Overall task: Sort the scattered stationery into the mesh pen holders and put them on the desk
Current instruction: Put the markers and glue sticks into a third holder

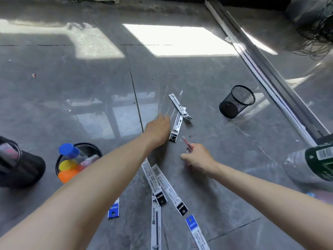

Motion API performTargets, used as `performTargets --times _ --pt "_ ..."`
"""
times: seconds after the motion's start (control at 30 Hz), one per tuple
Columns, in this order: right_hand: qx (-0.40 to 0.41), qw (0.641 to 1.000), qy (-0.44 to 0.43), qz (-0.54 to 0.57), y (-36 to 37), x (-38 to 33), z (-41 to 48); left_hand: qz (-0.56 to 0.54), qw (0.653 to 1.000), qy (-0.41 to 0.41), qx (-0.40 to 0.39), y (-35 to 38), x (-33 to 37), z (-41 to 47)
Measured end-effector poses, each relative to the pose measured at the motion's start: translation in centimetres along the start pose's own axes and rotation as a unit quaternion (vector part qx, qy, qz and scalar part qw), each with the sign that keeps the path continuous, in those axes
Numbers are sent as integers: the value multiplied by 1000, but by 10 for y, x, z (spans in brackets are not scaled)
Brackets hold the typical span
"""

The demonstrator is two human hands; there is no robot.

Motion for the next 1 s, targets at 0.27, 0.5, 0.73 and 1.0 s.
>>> performTargets --times 0.27,0.5,0.73,1.0 --pt "-19 985 32 170 -7 -18 -5 -130 991 -40 6 -21 3 -22" --pt "-57 979 43 191 7 -56 -26 -58 997 -17 -40 -72 -35 -40" --pt "-109 985 31 127 20 -49 -36 -85 994 -46 -55 -36 -43 -48" --pt "-109 984 58 130 3 -26 -12 -70 997 -39 11 -2 -8 0"
Point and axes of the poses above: each hand's wrist, its own z-axis towards the middle knuckle, its own y-axis out of the palm, x = y × z, the point moved 6 cm from there along z, towards the middle knuckle, and after that the axes turned 9 degrees about y, right-handed, at the moved point
